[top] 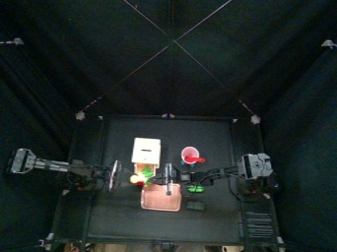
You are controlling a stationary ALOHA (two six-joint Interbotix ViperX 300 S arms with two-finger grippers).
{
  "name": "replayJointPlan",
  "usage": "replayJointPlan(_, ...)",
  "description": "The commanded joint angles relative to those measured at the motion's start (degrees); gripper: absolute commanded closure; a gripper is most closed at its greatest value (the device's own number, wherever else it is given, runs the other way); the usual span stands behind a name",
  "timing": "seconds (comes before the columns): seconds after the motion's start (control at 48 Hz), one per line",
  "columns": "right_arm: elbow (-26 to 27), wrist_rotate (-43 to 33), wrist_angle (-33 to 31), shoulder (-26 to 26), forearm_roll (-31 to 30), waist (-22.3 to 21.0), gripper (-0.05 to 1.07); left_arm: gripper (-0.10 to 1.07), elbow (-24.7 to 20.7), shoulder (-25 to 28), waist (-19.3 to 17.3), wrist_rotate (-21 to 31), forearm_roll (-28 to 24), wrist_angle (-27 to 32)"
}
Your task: Drop corn husk
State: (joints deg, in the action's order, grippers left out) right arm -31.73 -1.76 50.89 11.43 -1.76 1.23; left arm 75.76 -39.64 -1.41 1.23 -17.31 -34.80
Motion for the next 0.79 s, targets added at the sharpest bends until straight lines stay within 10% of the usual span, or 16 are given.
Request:
replayJointPlan(0.0, 0.53, 0.00, 0.35, -2.64, 0.70, -0.18, 0.68, 0.36, -0.79, 0.09, -0.18, 0.09, 0.18, -0.62)
replayJointPlan(0.771, 5.01, 0.00, -4.39, 5.80, 10.20, -3.16, 0.61, 0.36, -0.70, 0.09, -0.88, -0.09, 0.35, -0.79)
